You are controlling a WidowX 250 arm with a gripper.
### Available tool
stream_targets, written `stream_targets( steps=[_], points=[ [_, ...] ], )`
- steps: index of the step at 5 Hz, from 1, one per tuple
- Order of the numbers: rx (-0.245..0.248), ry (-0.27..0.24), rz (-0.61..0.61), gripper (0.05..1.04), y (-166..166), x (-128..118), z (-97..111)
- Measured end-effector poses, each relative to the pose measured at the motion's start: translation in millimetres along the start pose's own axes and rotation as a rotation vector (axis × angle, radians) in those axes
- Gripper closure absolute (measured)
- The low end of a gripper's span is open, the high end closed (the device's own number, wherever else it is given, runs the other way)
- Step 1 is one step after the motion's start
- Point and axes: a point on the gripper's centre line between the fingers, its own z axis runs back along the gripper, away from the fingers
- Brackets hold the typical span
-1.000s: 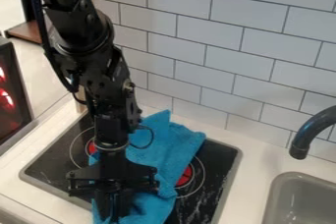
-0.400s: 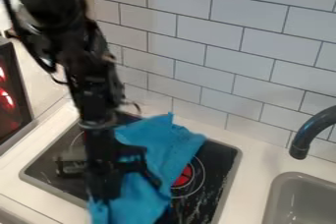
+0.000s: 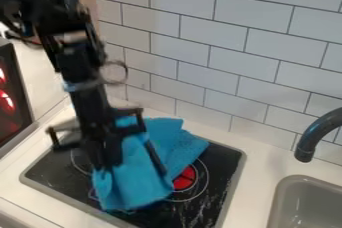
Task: Fold the cloth from bottom to the top
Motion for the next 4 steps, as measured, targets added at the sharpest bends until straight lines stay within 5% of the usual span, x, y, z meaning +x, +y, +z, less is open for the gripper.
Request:
stream_targets(
  steps=[2,4],
  points=[
    [-0.114,-0.06,0.054,0.999,-33.1,36.2,33.6],
    [-0.124,-0.117,0.097,0.999,-53.9,80.3,4.7]
  ],
)
